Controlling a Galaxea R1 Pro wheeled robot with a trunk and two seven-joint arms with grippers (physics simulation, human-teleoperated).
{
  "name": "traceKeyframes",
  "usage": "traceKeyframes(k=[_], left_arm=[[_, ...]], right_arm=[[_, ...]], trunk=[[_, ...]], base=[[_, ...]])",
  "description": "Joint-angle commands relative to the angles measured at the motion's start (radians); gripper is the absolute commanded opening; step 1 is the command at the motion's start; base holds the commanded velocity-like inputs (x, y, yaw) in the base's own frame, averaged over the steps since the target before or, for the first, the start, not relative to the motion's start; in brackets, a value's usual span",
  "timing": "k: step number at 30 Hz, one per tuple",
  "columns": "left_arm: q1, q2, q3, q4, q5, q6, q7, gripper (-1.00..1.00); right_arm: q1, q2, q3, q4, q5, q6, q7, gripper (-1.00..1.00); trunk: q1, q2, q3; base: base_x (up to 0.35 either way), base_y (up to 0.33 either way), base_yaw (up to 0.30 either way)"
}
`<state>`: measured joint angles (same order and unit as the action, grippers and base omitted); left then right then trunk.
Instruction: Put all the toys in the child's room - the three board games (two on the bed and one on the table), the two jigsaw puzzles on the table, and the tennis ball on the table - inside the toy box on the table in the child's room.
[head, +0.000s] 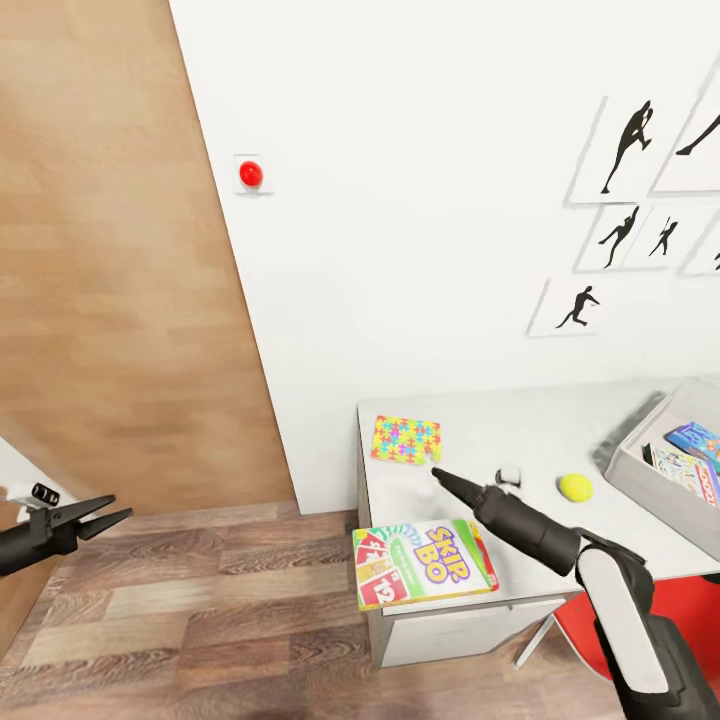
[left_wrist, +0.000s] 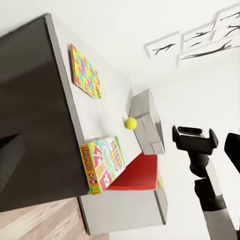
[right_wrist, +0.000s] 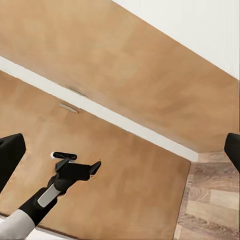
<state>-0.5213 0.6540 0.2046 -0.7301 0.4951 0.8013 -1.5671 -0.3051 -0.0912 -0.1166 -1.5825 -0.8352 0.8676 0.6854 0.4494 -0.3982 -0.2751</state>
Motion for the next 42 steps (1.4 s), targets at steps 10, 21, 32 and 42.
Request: traceKeyframes(k=[10,21,32,42], left_arm=[[-0.011,-0.112,-0.027,-0.002,-0.07,0.009,0.08,1.0],[-0.022,-0.339,-0.052,-0.002,-0.167,0.011,0.485,1.0],[-0.023,-0.491,-0.058,0.0,-0.178,0.001,0.765,1.0],[-0.024,-0.501,-0.057,0.0,-0.184,0.001,0.79,1.0]], right_arm=[[0.092,-0.01,-0.005,-0.002,0.005,-0.117,0.238,1.0],[0.1,-0.074,-0.011,-0.002,0.008,-0.143,0.363,1.0],[0.101,-0.098,-0.019,-0.002,0.008,-0.148,0.424,1.0],[0.101,-0.099,-0.066,-0.002,0.007,-0.148,0.428,1.0]], trunk=[[0.001,-0.002,-0.002],[0.001,-0.002,-0.002],[0.001,-0.002,-0.002],[0.001,-0.002,-0.002]], base=[[0.0,0.0,0.0],[0.0,0.0,0.0],[0.0,0.0,0.0],[0.1,0.0,0.0]])
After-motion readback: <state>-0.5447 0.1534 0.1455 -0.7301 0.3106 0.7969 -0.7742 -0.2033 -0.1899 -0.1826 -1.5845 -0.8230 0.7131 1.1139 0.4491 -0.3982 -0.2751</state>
